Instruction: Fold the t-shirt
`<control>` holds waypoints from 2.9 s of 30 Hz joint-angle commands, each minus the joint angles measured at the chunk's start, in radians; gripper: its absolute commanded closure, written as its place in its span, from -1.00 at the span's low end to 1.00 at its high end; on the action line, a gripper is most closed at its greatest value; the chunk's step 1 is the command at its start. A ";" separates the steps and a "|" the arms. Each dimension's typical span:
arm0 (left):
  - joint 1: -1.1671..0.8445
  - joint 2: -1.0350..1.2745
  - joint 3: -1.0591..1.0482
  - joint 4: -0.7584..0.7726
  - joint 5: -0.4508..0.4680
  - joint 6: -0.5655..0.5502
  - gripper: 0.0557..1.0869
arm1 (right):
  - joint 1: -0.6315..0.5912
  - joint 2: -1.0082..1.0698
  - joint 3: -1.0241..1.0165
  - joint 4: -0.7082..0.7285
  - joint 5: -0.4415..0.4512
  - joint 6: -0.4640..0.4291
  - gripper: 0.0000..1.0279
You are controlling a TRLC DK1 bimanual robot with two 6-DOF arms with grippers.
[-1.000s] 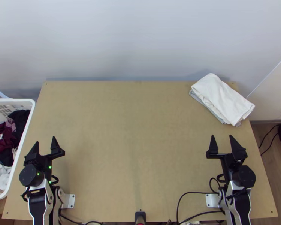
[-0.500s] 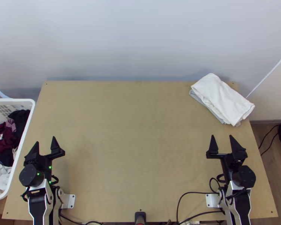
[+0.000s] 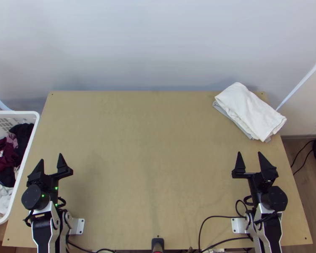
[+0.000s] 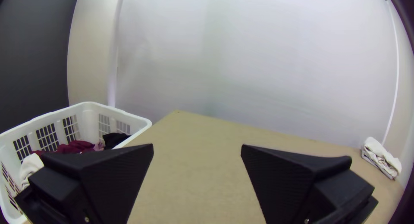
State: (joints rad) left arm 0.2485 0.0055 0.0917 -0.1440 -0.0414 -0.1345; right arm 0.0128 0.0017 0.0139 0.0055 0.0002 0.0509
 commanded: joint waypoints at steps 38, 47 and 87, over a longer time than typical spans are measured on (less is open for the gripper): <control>0.657 1.048 1.125 -0.445 0.183 -0.053 -0.92 | 0.001 -0.003 -0.005 -0.019 0.007 -0.008 -0.93; 0.859 1.438 1.287 -0.534 0.198 0.124 -0.92 | 0.001 -0.003 -0.005 -0.019 0.007 -0.010 -0.93; 1.063 2.420 1.657 -0.097 0.104 0.391 0.95 | 0.001 -0.003 -0.005 -0.019 0.009 -0.010 -0.93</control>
State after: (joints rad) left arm 1.3010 2.4302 1.7607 -0.3038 0.0662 0.2150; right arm 0.0128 0.0017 0.0139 0.0055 0.0002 0.0505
